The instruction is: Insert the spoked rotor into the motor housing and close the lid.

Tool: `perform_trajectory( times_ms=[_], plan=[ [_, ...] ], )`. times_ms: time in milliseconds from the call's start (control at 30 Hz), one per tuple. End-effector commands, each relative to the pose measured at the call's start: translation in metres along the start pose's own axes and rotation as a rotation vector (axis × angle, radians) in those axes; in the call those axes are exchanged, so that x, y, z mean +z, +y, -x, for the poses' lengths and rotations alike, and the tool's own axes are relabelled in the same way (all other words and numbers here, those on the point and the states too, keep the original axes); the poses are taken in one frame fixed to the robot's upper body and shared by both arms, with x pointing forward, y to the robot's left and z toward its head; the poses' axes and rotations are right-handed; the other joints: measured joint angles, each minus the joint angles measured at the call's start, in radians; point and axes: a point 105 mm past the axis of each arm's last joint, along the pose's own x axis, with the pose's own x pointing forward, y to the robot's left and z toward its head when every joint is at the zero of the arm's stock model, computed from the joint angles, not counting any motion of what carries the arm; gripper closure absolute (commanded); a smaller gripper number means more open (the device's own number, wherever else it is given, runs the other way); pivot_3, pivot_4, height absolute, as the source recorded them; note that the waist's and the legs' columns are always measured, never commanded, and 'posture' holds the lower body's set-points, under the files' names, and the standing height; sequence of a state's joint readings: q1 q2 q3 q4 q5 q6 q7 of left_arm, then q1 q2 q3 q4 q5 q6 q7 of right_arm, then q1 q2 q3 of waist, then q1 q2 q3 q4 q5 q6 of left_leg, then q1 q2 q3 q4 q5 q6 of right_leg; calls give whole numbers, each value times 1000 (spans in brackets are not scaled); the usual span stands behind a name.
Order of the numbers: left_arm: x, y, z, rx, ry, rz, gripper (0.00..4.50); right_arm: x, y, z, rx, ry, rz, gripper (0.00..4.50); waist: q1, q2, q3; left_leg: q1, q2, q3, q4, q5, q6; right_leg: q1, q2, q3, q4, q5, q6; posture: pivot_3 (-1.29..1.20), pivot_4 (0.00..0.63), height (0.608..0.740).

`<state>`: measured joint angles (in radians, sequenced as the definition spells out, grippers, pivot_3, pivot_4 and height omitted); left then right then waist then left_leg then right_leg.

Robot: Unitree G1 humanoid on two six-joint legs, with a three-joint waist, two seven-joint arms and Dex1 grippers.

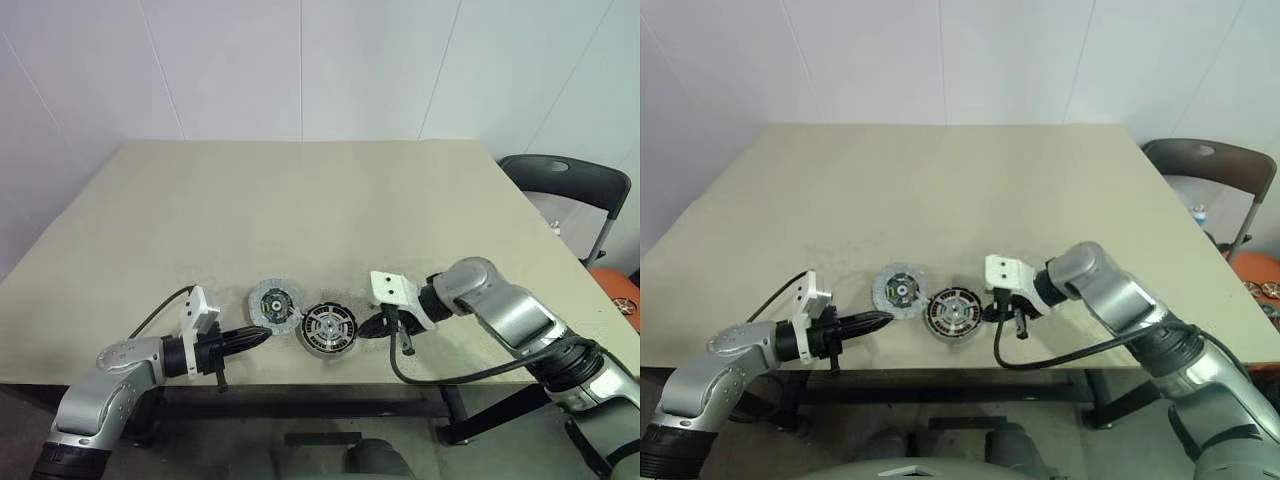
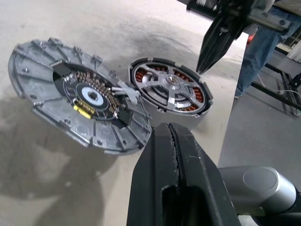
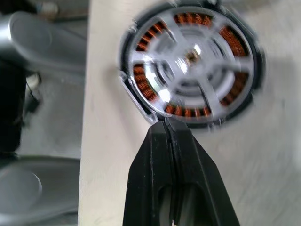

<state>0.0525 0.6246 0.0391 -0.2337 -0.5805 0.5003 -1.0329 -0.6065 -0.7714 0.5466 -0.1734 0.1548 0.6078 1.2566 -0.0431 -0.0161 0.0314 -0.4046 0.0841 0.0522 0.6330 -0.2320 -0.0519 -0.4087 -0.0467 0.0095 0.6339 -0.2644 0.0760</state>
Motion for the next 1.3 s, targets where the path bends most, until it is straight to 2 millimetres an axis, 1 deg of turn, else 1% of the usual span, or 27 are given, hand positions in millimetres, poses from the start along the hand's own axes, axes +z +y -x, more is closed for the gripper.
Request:
perform_trajectory(
  times_ms=[33, 67, 167, 267, 400, 533, 567, 733, 900, 1000, 1133, 1233, 1300],
  plan=[
    [16, -4, -2, -8, -24, -39, 4500, 17, -11, 5, -54, 30, 156, 4468, 0, 0, 0, 0, 0, 0, 0, 0, 0, 0, 0, 0, 0, 0, 0, 0, 0, 740],
    [18, -4, -2, -7, -24, -40, 4500, 19, -15, 4, -74, 40, 184, 4468, 0, 0, 0, 0, 0, 0, 0, 0, 0, 0, 0, 0, 0, 0, 0, 0, 0, 740],
    [21, -7, -4, -5, -25, -39, 4500, 21, -20, 3, -92, 72, 266, 3883, 0, 0, 0, 0, 0, 0, 0, 0, 0, 0, 0, 0, 0, 0, 0, 0, 0, 740],
    [21, -8, -4, -1, -22, -32, 4500, 16, -20, 3, -69, 125, 336, 2827, 1, 0, 0, 0, 0, 0, -1, 0, 0, 0, 0, 0, 0, 0, 0, 0, 0, 740],
    [21, -7, -4, 4, -20, -28, 4500, 10, -18, 1, -29, 179, 405, 1538, 1, 0, 0, 0, 0, 0, -1, 0, 0, 0, 0, 0, 0, 0, 0, 0, 0, 740],
    [21, -7, -5, 8, -19, -28, 4500, 13, -24, -2, -40, 197, 476, 137, 0, 0, 0, 1, 0, 0, 0, 0, 0, 1, 0, 0, 0, 0, 0, 0, 0, 740],
    [21, -6, -5, 10, -18, -27, 4500, 16, -28, -4, -59, 194, 497, 37, 0, 0, 0, 1, 0, 0, 0, 0, 0, 1, 0, 0, 0, 0, 0, 0, 0, 740],
    [20, -6, -5, 17, -16, -25, 4500, 15, -31, -8, -54, 202, 533, 37, 0, 0, 0, 1, 0, 0, 0, 0, 0, 1, 0, 0, 1, 0, 0, 0, 0, 740],
    [16, -4, -4, 25, -10, -21, 4500, 13, -30, -12, -46, 188, 528, 37, 1, 0, 0, 1, 0, 0, 0, 0, 0, 1, 0, 0, 1, 0, 0, 0, 0, 740],
    [11, -2, -3, 28, -7, -17, 4500, 10, -27, -13, -31, 191, 515, 678, 0, 0, 0, 1, 0, 0, 0, 0, 0, 1, 0, 0, 2, 0, 0, 0, 0, 740],
    [7, 1, -1, 30, -2, -18, 4500, 5, -24, -14, -19, 195, 493, 1968, -1, 0, 0, 2, 0, 0, 0, 0, 0, 2, 0, 0, 2, 0, 0, 0, 0, 740],
    [4, 2, -1, 30, -1, -20, 4500, 6, -26, -13, -40, 192, 495, 3044, -2, 0, 0, 5, 0, 0, 0, 0, 0, 4, 1, 0, 3, 0, 0, 0, 0, 740],
    [2, 2, -1, 30, 0, -20, 4500, 8, -26, -13, -51, 189, 501, 3661, -2, 0, 0, 10, 0, 0, -1, 0, 0, 5, 1, 0, 3, 0, 0, 0, 0, 740]
  ],
)
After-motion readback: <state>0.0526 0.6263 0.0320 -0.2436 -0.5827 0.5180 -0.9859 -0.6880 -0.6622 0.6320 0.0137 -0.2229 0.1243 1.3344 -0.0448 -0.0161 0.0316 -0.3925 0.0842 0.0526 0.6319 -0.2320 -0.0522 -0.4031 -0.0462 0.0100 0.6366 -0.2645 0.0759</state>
